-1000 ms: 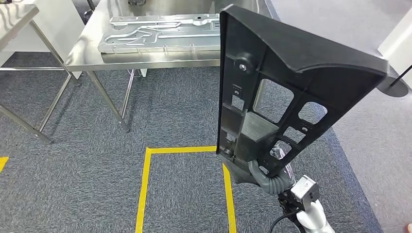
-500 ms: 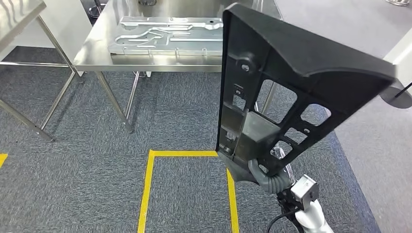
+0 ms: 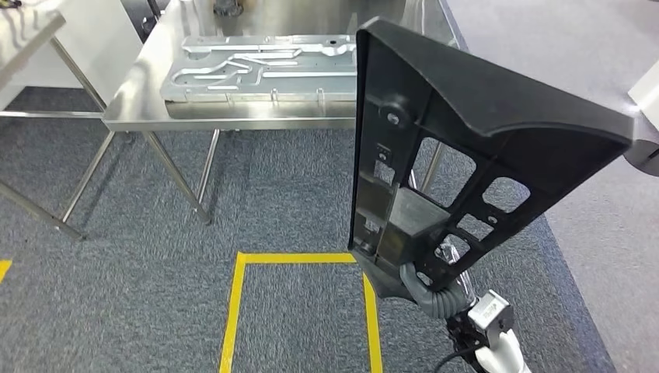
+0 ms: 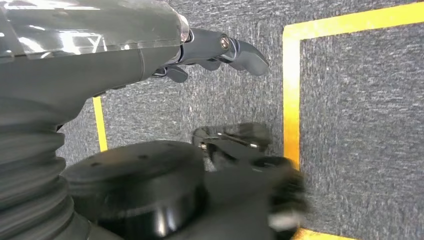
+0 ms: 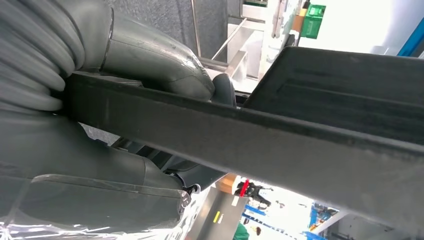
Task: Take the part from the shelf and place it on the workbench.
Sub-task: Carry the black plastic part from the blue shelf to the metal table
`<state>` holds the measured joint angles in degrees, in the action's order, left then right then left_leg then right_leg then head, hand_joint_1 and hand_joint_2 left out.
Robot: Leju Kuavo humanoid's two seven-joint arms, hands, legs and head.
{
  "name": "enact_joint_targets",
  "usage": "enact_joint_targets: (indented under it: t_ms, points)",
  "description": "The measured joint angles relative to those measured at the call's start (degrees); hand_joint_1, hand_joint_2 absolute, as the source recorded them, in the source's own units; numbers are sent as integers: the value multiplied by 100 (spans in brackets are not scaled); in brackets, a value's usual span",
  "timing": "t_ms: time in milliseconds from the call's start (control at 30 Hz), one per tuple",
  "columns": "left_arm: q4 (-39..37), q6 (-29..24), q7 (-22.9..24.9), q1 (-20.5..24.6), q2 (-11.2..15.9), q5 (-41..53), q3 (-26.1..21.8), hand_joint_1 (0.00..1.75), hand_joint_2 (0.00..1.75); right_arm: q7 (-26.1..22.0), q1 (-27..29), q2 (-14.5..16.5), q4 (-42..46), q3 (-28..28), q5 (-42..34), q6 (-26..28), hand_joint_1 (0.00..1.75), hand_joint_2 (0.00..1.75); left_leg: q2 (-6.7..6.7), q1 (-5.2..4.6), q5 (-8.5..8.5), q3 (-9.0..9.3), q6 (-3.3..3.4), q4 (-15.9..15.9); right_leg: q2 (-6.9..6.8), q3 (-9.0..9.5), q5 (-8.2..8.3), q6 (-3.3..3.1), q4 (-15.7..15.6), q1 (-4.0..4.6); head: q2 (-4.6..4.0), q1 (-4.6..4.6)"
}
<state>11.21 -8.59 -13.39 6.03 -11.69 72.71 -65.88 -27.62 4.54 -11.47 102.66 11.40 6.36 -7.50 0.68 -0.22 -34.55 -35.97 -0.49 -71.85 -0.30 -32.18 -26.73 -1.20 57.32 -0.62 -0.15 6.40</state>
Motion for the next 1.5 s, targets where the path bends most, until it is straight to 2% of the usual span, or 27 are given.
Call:
enact_joint_targets:
  t_ms: [67, 100, 167, 233, 267, 367, 433, 500, 567, 600, 633, 700, 733, 767, 800, 867, 933, 967, 1033, 1100, 1133, 1233, 1267, 1333, 1400, 1433, 1500]
  points:
    - [0, -1, 1, -30, 1, -9, -1, 0, 175, -2, 17, 0, 0, 2, 0, -15, 166, 175, -9, 5, -111, -293, -7, -149, 7, 154, -122, 3, 0, 3, 0, 1]
    - [0, -2, 2, -39, 2, -24, -2, 0, 175, -5, 25, 0, 0, 3, 0, -31, 166, 175, -13, 2, 21, -307, 9, 61, 9, 249, -192, 8, 0, 3, 0, 1]
    - [0, -9, 2, -56, 3, -64, -7, 0, 175, -21, 31, 0, -2, 10, -1, -68, 166, 175, -33, -28, 640, -199, 84, 776, 7, 426, -332, 29, -3, 5, 0, 0]
    - [0, -25, 9, -66, 6, -100, -16, 0, 175, -37, 25, 0, -17, 35, -4, -95, 166, 175, -50, -75, 1076, -107, 164, 1259, 17, 525, -431, 82, -45, 8, 0, -1]
    - [0, -33, 15, -70, 8, -109, -20, 0, 175, -38, 19, 0, -25, 52, -4, -100, 166, 175, -47, -90, 1137, -87, 200, 1358, 23, 563, -440, 118, -61, 10, 0, -1]
    - [0, -44, 27, -75, 5, -117, -22, 0, 175, -29, -23, 3, -32, 95, -4, -97, 166, 175, -15, -72, 1079, 136, 304, 1523, 25, 606, -387, 207, 83, 1, 0, 0]
    - [0, -44, 30, -66, 2, -110, -22, 0, 175, -25, -54, 18, -32, 110, -4, -95, 166, 175, -2, -59, 1008, 326, 354, 1588, 27, 320, -449, 243, 637, -17, 0, -1]
    - [0, -44, 26, -63, 2, -97, -22, 0, 175, -21, -48, 32, -32, 121, -4, -92, 166, 175, 10, -63, 885, 468, 374, 1596, 29, -184, -730, 284, 1304, -24, 0, -2]
    - [0, -42, 16, -75, 2, -83, -22, 0, 175, -19, -13, 33, -32, 125, -4, -84, 166, 175, 32, -63, 737, 644, 366, 1595, 28, -550, -1011, 312, 1514, -30, 0, -2]
    - [0, -38, 9, -80, 2, -77, -21, 0, 175, -18, 8, 33, -32, 125, -4, -75, 166, 175, 42, -63, 653, 757, 357, 1595, 28, -626, -993, 319, 1375, -38, 0, -2]
    - [0, -35, 3, -81, 2, -72, -21, 0, 175, -18, 31, 33, -31, 125, -4, -67, 166, 175, 49, -63, 563, 875, 344, 1595, 27, -638, -814, 323, 1106, -49, 0, -2]
    - [0, -30, -5, -84, 2, -64, -20, 0, 175, -18, 87, 33, -31, 127, -4, -54, 166, 175, 64, -68, 364, 1081, 300, 1583, 16, -606, -70, 298, 477, -51, 0, -3]
    - [0, -30, -5, -79, 2, -63, -20, 0, 175, -19, 117, 34, -28, 128, -3, -51, 166, 175, 68, -70, 273, 1141, 269, 1579, 14, -591, 210, 267, 294, -32, 0, -5]
    - [0, -31, -4, -75, 2, -63, -19, 0, 175, -19, 141, 34, -15, 130, -2, -50, 166, 175, 69, -70, 211, 1191, 233, 1567, 18, -582, 377, 223, 200, -17, 0, -7]
    - [0, -34, -3, -64, -1, -64, -19, 0, 175, -21, 148, 35, 1, 132, -1, -49, 166, 175, 70, -66, 192, 1214, 195, 1534, 27, -562, 330, 177, 201, 3, 0, -9]
    - [0, -38, -1, -48, -4, -67, -17, 0, 175, -26, 148, 30, 43, 131, 0, -50, 166, 175, 45, -54, 257, 1148, 132, 1272, 48, -436, 253, 97, 168, -4, 0, -10]
    - [0, -39, 1, -36, -9, -66, -16, 0, 175, -29, 141, 20, 62, 129, 0, -51, 166, 175, 13, -34, 291, 790, 78, 643, 42, -242, 123, 37, 133, -9, 0, -10]
    - [0, -39, 1, -38, -11, -62, -16, 0, 175, -30, 139, 16, 66, 129, 0, -52, 166, 175, 1, -21, 209, 536, 54, 290, 35, -147, 44, 17, 123, -6, 0, -10]
    - [0, -37, 4, -52, -12, -45, -14, 0, 175, -32, 145, 15, 66, 129, -1, -53, 166, 175, -6, 0, -148, 45, 17, -194, 39, 29, -108, 2, 115, -5, 0, -8]
    - [0, -30, 11, -67, -12, -17, -11, 0, 175, -43, 166, 15, 67, 129, -8, -43, 166, 175, -13, 18, -345, -226, -6, -142, 52, 247, -278, 10, 112, -10, 0, -8]
    - [0, -25, 15, -70, -11, -3, -9, 0, 175, -52, 181, 15, 70, 129, -14, -33, 166, 175, -17, 25, -217, -266, -4, 93, 57, 370, -370, 20, 110, -13, 0, -8]
    - [0, -16, 35, -92, -10, 17, -4, 0, 175, -79, 218, 15, 83, 128, -32, -15, 166, 175, -41, 1, 836, -236, 47, 966, 75, 699, -643, 84, 84, -11, 0, -9]
    - [0, -15, 43, -97, -9, 21, -4, 0, 175, -82, 224, 15, 90, 126, -34, -15, 166, 175, -44, -15, 1060, -203, 73, 1098, 86, 780, -699, 119, 52, -9, 0, -9]
    - [0, -15, 46, -90, -8, 24, -3, 0, 175, -87, 229, 15, 110, 120, -36, -15, 166, 175, -28, -25, 1084, -89, 137, 1185, 102, 860, -662, 207, 81, -2, 0, -9]
    - [0, -17, 30, -80, -16, 25, -2, 0, 175, -86, 212, 21, 123, 109, -34, -16, 166, 175, -12, -16, 1048, 93, 208, 1306, 85, 765, -559, 262, 384, -13, 0, -10]
    - [0, -17, 22, -72, -20, 23, -2, 0, 175, -87, 196, 31, 126, 104, -34, -15, 166, 175, -8, -16, 1016, 191, 242, 1352, 76, 611, -577, 271, 651, -19, 0, -10]
    - [0, -17, 8, -62, -27, 17, -2, 0, 175, -86, 175, 55, 124, 97, -34, -16, 166, 175, -3, -22, 923, 354, 296, 1411, 64, 142, -817, 277, 1264, -20, 0, -10]
